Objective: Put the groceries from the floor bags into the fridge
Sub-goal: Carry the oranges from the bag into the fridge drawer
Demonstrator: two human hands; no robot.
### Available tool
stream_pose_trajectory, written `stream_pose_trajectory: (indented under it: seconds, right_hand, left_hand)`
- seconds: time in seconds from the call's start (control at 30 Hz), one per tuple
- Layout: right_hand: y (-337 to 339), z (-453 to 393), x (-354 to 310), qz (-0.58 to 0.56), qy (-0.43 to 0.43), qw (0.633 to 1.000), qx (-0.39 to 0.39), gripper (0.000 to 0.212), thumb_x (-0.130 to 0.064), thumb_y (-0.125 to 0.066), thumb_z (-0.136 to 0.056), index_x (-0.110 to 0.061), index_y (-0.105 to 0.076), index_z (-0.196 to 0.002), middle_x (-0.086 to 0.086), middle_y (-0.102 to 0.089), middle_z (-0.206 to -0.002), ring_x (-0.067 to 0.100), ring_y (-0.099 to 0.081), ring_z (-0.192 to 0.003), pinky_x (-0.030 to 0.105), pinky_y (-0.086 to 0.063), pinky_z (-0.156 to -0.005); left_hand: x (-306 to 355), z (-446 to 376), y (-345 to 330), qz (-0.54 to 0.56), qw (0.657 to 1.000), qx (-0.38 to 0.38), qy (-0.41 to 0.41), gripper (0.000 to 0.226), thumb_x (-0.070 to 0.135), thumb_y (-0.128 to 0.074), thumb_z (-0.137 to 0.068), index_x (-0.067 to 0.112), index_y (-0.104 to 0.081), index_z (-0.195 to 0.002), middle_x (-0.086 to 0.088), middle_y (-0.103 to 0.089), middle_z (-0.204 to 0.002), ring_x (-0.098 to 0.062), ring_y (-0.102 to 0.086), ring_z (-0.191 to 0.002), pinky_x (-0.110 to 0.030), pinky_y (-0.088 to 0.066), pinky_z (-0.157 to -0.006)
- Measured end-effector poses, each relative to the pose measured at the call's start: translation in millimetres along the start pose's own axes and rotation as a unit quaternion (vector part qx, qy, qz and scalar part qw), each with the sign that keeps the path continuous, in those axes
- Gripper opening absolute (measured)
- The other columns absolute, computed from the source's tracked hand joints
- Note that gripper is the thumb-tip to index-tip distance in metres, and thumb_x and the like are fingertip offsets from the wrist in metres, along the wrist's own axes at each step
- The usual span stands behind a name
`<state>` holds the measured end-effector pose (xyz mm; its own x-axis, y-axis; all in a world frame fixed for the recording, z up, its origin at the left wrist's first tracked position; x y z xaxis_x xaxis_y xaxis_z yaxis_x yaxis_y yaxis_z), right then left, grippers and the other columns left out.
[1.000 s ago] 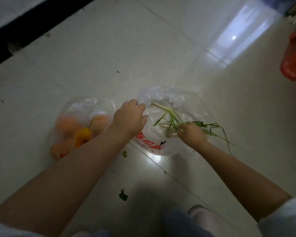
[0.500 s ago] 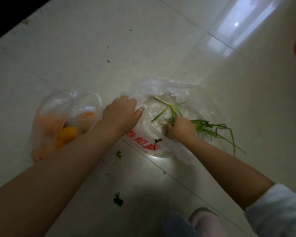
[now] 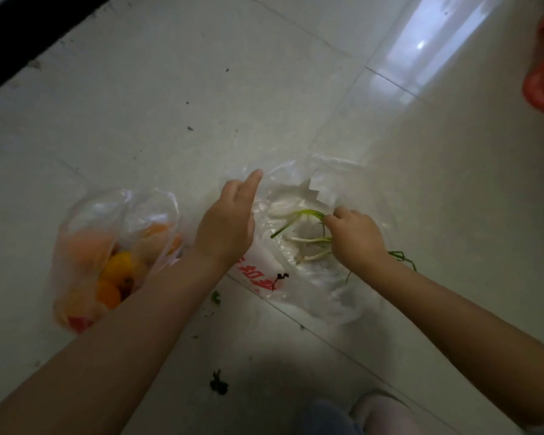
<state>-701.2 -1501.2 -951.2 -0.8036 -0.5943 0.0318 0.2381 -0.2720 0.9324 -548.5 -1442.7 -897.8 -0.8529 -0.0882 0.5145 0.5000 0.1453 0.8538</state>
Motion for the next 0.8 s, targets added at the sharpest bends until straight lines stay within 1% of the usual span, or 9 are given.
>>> stream_pose_trajectory:
  seconds: [0.13, 0.2, 0.23, 0.3, 0.4, 0.47, 0.53, 0.63, 0.8]
  right_hand:
    - [1, 32, 27, 0.062, 0.039, 0.997, -0.005, 0.031, 0.003, -0.080, -0.042, -0.003, -0.066, -0.069, 0.015, -0.064, -0.068, 0.032, -0.062, -0.055, 0.022, -0.035, -0.043]
    - [-26, 44, 42, 0.061, 0.012, 0.995, -0.075, 0.029, 0.001, -0.069, -0.066, -0.001, -0.065, -0.094, 0.021, -0.063, -0.102, 0.035, -0.062, -0.089, 0.032, -0.051, -0.067]
    - [-45, 49, 47, 0.085, 0.009, 0.990, -0.115, 0.032, -0.004, -0.058, -0.079, -0.004, -0.059, -0.111, 0.020, -0.052, -0.124, 0.034, -0.052, -0.110, 0.035, -0.048, -0.085]
    - [-58, 52, 46, 0.049, -0.019, 0.989, -0.139, 0.035, -0.007, -0.049, -0.085, -0.005, -0.054, -0.120, 0.016, -0.041, -0.137, 0.034, -0.041, -0.124, 0.037, -0.042, -0.096]
    - [-45, 41, 10, 0.016, 0.025, 0.996, -0.087, 0.019, 0.000, -0.069, -0.060, 0.003, -0.068, -0.079, 0.023, -0.067, -0.089, 0.040, -0.062, -0.088, 0.042, -0.051, -0.073]
    - [-25, 26, -1, 0.027, 0.005, 0.999, -0.025, 0.023, -0.006, -0.078, -0.039, -0.004, -0.063, -0.055, 0.013, -0.063, -0.058, 0.032, -0.062, -0.061, 0.032, -0.050, -0.056]
    - [-9, 13, -9, 0.040, -0.014, 0.999, 0.001, 0.026, -0.012, -0.078, -0.049, -0.008, -0.063, -0.070, 0.012, -0.065, -0.072, 0.029, -0.061, -0.072, 0.031, -0.049, -0.064]
    - [-36, -2, -24, 0.066, 0.028, 0.995, -0.062, 0.038, -0.011, -0.052, -0.085, -0.008, -0.044, -0.122, 0.014, -0.048, -0.127, 0.030, -0.041, -0.120, 0.038, -0.033, -0.101]
    - [-67, -7, -23, 0.090, 0.022, 0.984, -0.150, 0.046, -0.015, -0.040, -0.093, -0.008, -0.029, -0.137, 0.015, -0.038, -0.140, 0.033, -0.036, -0.130, 0.046, -0.021, -0.112]
  left_hand:
    - [-1, -4, -9, -0.098, 0.995, -0.021, -0.014, 0.057, -0.021, -0.067, -0.051, -0.015, -0.061, -0.107, -0.029, -0.063, -0.083, -0.034, -0.058, -0.043, -0.025, -0.045, -0.033]
    - [5, -6, -15, -0.162, 0.985, -0.030, -0.047, 0.051, -0.020, -0.066, -0.049, -0.013, -0.065, -0.100, -0.027, -0.065, -0.079, -0.033, -0.058, -0.041, -0.025, -0.044, -0.032]
    - [9, -5, -17, -0.192, 0.978, -0.031, -0.074, 0.043, -0.015, -0.058, -0.054, -0.012, -0.068, -0.096, -0.024, -0.066, -0.075, -0.031, -0.058, -0.041, -0.023, -0.043, -0.031]
    - [15, -4, -21, -0.235, 0.965, -0.026, -0.114, 0.041, -0.006, -0.043, -0.061, -0.008, -0.071, -0.090, -0.019, -0.067, -0.071, -0.027, -0.060, -0.042, -0.023, -0.045, -0.032]
    - [12, -3, -29, -0.257, 0.958, -0.060, -0.108, 0.042, -0.014, -0.070, -0.048, -0.009, -0.071, -0.090, -0.019, -0.067, -0.070, -0.029, -0.062, -0.046, -0.025, -0.047, -0.036]
    - [10, -2, -30, -0.246, 0.962, -0.060, -0.105, 0.044, -0.012, -0.076, -0.047, -0.010, -0.070, -0.090, -0.019, -0.066, -0.069, -0.030, -0.062, -0.047, -0.025, -0.047, -0.035]
    - [10, -1, -33, -0.245, 0.961, -0.063, -0.113, 0.033, -0.006, -0.052, -0.063, -0.010, -0.071, -0.089, -0.018, -0.066, -0.067, -0.027, -0.062, -0.045, -0.023, -0.046, -0.035]
    - [15, -1, -34, -0.240, 0.960, -0.056, -0.133, 0.049, -0.001, -0.031, -0.063, -0.007, -0.073, -0.086, -0.015, -0.066, -0.065, -0.022, -0.060, -0.042, -0.019, -0.043, -0.033]
    - [10, 0, -31, -0.257, 0.956, -0.042, -0.134, 0.043, 0.002, -0.032, -0.063, -0.003, -0.066, -0.089, -0.010, -0.065, -0.064, -0.019, -0.060, -0.044, -0.019, -0.044, -0.036]
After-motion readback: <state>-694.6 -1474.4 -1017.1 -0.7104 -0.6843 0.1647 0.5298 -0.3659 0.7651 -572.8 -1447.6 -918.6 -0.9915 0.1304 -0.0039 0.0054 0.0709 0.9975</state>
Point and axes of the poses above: each hand's wrist, its own z-axis away from the middle knuckle, its own y-axis out of the back of the hand, x = y × z, the point moved 9 cm from there along -z, towards the middle knuckle
